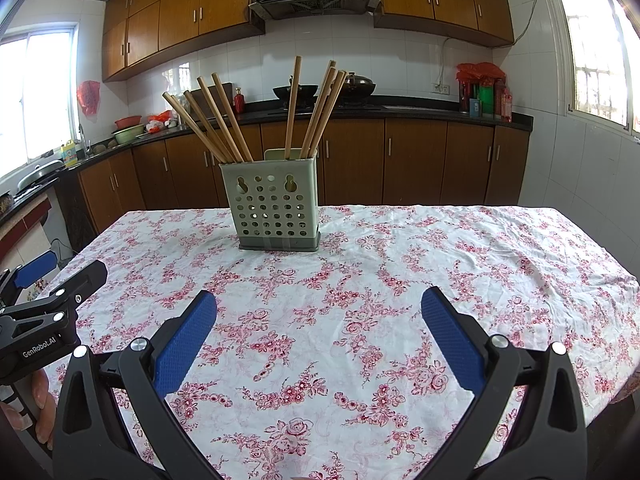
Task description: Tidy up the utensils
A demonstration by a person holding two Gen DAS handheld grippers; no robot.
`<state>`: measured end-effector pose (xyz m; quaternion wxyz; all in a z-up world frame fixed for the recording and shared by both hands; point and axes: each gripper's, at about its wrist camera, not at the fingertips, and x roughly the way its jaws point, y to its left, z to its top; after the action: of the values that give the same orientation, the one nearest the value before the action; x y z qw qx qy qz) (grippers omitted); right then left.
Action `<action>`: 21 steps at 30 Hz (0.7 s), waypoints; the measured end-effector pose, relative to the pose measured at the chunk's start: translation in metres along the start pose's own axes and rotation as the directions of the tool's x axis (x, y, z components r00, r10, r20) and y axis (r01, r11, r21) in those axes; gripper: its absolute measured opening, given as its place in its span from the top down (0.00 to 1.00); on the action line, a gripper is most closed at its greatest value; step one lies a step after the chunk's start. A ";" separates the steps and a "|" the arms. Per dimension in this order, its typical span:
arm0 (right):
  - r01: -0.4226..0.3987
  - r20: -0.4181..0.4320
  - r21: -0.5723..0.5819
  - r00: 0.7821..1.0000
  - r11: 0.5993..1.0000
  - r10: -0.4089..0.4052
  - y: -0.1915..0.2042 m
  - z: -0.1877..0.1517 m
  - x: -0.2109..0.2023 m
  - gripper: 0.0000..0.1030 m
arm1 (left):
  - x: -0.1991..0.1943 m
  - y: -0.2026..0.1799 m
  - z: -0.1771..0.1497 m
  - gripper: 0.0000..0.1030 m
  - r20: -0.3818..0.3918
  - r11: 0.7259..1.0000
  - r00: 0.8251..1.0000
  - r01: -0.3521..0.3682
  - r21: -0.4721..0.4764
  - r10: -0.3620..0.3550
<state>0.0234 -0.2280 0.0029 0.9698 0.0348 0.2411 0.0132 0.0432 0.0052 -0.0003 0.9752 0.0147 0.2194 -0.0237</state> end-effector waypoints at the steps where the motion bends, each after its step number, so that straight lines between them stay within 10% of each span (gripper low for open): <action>1: 0.000 0.000 0.000 1.000 1.000 0.000 0.000 0.000 0.000 0.02 | 0.000 0.000 0.000 0.04 0.000 1.000 1.000 0.001 0.001 -0.001; 21: 0.000 0.000 0.000 1.000 1.000 0.000 0.000 0.001 -0.001 0.02 | 0.002 0.001 -0.001 0.04 0.001 1.000 1.000 -0.005 -0.004 0.005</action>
<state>0.0232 -0.2285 0.0037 0.9697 0.0347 0.2413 0.0133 0.0444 0.0059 -0.0014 0.9754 0.0134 0.2190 -0.0210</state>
